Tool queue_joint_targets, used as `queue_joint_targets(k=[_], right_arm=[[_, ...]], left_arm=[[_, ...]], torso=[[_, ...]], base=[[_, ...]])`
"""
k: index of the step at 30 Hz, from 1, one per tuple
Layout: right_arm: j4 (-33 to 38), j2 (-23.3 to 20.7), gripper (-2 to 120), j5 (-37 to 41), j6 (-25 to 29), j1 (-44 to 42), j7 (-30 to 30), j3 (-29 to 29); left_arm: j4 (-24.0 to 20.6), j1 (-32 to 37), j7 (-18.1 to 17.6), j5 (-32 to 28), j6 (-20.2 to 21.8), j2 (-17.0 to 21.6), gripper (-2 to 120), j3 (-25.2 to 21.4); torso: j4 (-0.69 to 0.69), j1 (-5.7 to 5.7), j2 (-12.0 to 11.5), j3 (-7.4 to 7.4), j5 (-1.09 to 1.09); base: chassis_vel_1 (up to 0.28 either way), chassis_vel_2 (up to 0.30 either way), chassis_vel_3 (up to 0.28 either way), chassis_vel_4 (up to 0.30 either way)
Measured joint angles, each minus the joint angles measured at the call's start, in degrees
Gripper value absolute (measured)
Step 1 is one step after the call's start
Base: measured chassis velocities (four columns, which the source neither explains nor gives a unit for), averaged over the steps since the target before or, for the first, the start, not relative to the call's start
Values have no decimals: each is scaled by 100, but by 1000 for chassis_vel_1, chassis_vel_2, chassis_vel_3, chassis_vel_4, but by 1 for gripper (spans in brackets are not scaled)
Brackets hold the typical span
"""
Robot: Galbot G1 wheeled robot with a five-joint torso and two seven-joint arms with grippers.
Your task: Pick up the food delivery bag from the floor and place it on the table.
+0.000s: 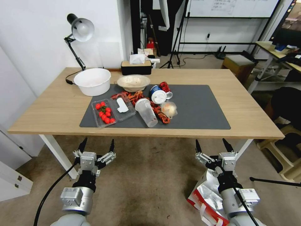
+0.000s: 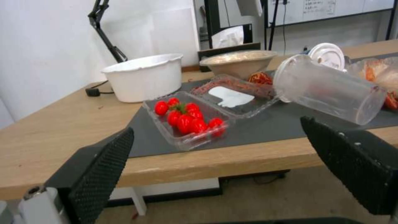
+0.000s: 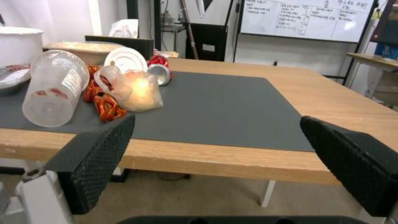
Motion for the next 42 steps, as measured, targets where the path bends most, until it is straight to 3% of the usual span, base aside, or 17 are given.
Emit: queue_joint_targets(k=[27, 31, 34, 37, 42], right_arm=[[3, -1, 100, 25, -26, 6, 0, 20], [243, -29, 100, 401, -468, 139, -9, 394], [615, -74, 100, 989, -1157, 345, -43, 964], [837, -101, 100, 1338, -1568, 471, -64, 1311], [860, -165, 100, 1688, -1468, 517, -195, 1425]], left_arm=[[1, 0, 0, 0, 0, 0, 100, 0], [1, -89, 32, -135, 128, -31, 100, -16], [-50, -558, 200, -804, 797, -196, 100, -121], [-83, -835, 303, -1198, 1172, -293, 100, -182], [59, -865, 378, -1328, 1022, -334, 100, -202]], torso=[[0, 0, 0, 0, 0], [2, 0, 0, 0, 0], [0, 0, 0, 0, 0], [-2, 1, 0, 0, -1], [1, 0, 0, 0, 1]], base=[[0, 0, 0, 0], [0, 0, 0, 0], [0, 0, 0, 0], [0, 0, 0, 0], [0, 0, 0, 0]])
